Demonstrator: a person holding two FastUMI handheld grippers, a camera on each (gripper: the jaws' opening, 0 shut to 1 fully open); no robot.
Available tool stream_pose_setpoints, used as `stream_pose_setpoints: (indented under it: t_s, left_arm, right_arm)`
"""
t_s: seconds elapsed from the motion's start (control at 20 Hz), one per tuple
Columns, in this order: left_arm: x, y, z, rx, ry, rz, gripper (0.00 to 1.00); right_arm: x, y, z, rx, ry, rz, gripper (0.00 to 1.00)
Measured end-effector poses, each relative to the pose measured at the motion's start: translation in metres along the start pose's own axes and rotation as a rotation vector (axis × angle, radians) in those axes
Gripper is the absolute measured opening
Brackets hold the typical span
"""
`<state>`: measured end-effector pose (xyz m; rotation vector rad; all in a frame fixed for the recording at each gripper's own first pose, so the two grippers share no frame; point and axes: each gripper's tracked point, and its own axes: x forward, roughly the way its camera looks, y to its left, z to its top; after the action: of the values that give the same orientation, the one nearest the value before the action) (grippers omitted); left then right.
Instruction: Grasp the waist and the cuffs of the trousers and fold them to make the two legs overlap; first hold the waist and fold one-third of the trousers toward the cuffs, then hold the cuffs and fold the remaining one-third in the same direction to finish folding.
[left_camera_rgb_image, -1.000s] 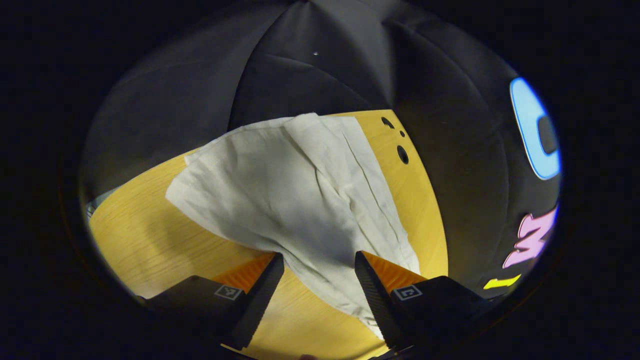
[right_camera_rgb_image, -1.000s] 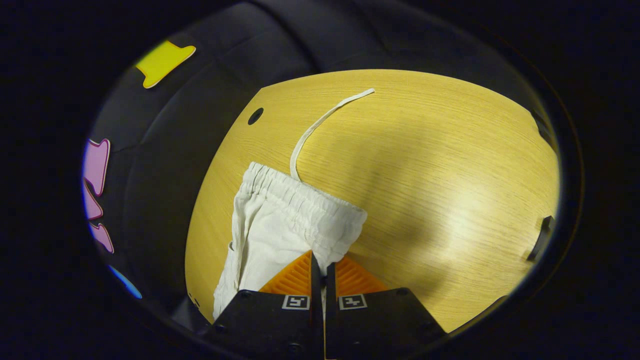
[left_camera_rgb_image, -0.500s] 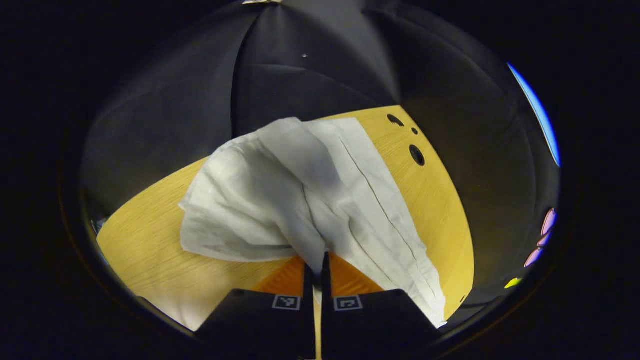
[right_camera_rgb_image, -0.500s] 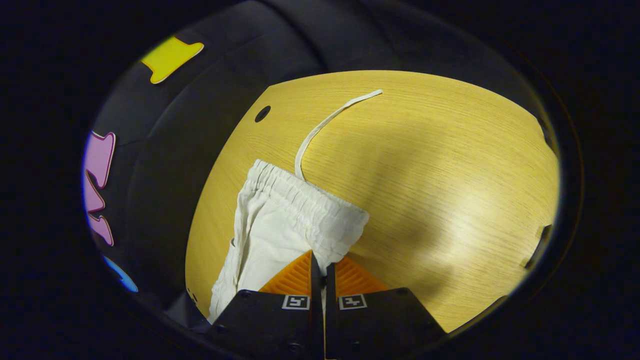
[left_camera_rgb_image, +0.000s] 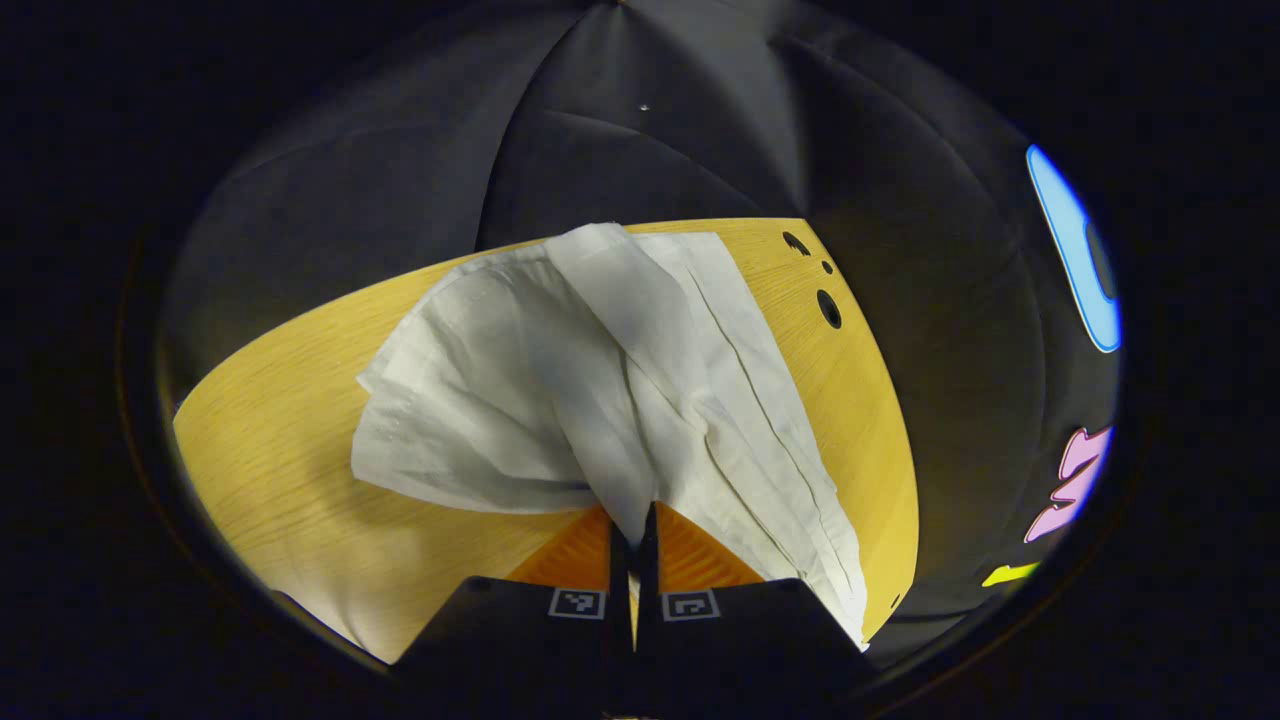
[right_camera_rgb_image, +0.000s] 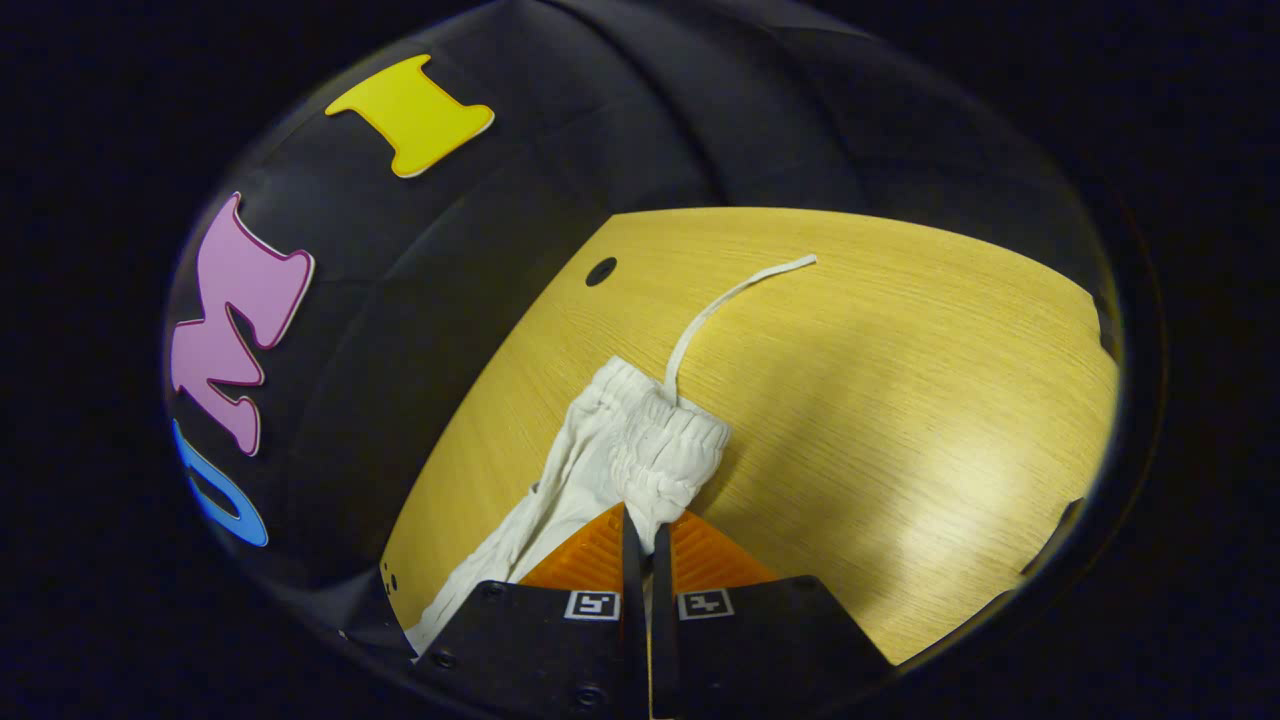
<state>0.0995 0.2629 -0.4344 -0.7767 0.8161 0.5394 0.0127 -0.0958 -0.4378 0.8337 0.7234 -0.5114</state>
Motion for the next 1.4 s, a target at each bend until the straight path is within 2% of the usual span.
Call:
stream_pose_setpoints:
  t_s: [0.35, 0.45, 0.6, 0.8, 0.95, 1.1, 1.2, 1.4]
  left_arm:
    - [-0.013, -0.004, -0.048, 0.044, 0.052, -0.025, 0.07]
    - [-0.024, 0.001, -0.066, 0.072, 0.061, -0.03, 0.07]
    - [-0.023, 0.002, -0.079, 0.108, 0.069, -0.034, 0.06]
    - [-0.023, 0.003, -0.083, 0.106, 0.066, -0.059, 0.06]
    - [-0.025, 0.007, -0.087, 0.113, 0.072, -0.059, 0.07]
    - [-0.033, 0.012, -0.09, 0.094, 0.064, -0.065, 0.07]
    - [-0.041, 0.017, -0.095, 0.085, 0.061, -0.068, 0.07]
    - [-0.044, 0.019, -0.095, 0.076, 0.057, -0.069, 0.06]
  right_arm:
    - [-0.049, 0.026, 0.031, -0.214, -0.097, 0.028, 0.06]
    - [-0.064, 0.042, 0.038, -0.302, -0.12, 0.065, 0.06]
    - [-0.085, 0.094, 0.025, -0.45, -0.134, 0.165, 0.06]
    - [-0.111, 0.169, -0.031, -0.636, -0.093, 0.337, 0.06]
    - [-0.11, 0.202, -0.099, -0.764, -0.016, 0.409, 0.06]
    - [-0.099, 0.21, -0.167, -0.885, 0.056, 0.415, 0.06]
    - [-0.093, 0.202, -0.209, -0.956, 0.126, 0.408, 0.06]
    - [-0.08, 0.189, -0.257, -1.092, 0.193, 0.376, 0.06]
